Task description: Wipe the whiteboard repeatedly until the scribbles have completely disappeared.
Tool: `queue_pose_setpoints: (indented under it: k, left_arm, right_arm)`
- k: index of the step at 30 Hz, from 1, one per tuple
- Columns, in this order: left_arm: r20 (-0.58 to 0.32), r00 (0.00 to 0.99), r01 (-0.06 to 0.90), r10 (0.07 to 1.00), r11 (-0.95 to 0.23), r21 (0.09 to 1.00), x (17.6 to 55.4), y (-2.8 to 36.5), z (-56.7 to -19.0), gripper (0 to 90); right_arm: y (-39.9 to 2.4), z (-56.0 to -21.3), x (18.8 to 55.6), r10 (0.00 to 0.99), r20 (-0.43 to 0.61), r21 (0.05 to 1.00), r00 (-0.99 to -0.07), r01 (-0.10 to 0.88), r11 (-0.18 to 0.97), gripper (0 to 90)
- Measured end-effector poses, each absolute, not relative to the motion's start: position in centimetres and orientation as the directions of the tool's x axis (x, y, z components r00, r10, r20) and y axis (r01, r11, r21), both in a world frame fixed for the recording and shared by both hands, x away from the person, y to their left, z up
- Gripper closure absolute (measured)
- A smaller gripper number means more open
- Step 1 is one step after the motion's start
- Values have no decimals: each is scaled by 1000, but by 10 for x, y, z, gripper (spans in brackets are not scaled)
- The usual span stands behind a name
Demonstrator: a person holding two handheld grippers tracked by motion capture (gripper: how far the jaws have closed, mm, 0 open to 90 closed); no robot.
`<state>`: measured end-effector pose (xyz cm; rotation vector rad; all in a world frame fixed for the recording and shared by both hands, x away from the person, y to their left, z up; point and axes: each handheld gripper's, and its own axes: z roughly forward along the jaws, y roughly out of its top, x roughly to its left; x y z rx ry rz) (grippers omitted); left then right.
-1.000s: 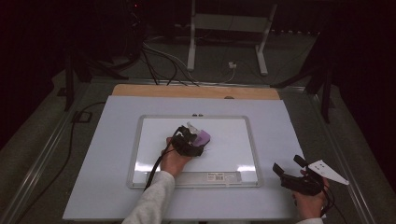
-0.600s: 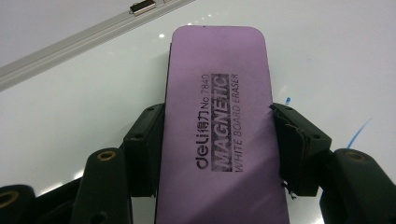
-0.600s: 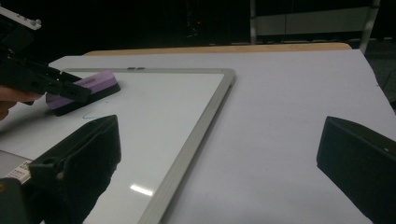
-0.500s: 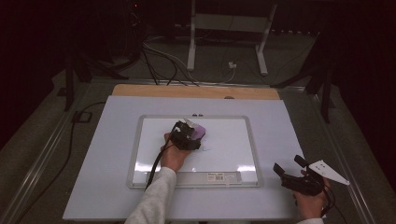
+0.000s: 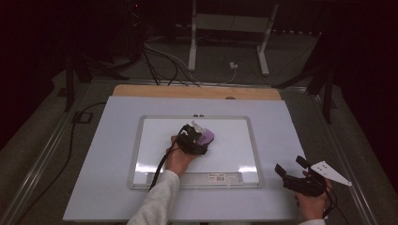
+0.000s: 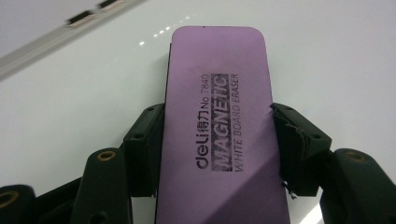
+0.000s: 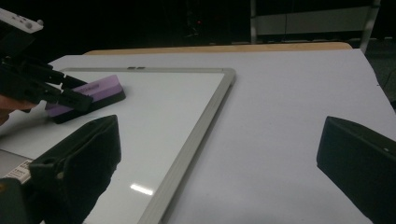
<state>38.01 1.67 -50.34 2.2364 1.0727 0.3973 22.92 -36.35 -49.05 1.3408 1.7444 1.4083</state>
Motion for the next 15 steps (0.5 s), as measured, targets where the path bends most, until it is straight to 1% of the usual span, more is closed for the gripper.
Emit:
queue_pose_setpoints:
  k: [5,8,15]
  left_arm:
    - [15,589,611,808,-458,646,386,23,-503,417]
    - [-1,574,625,819,-437,646,388,25,-504,417]
    - [-3,574,629,819,-439,641,386,22,-503,417]
  right_arm:
    - [-364,-491,229,912,181,929,-369,367,-36,3]
    - [-364,-490,229,912,181,929,-367,368,-36,3]
    - [-363,-491,229,912,179,928,-368,370,-33,3]
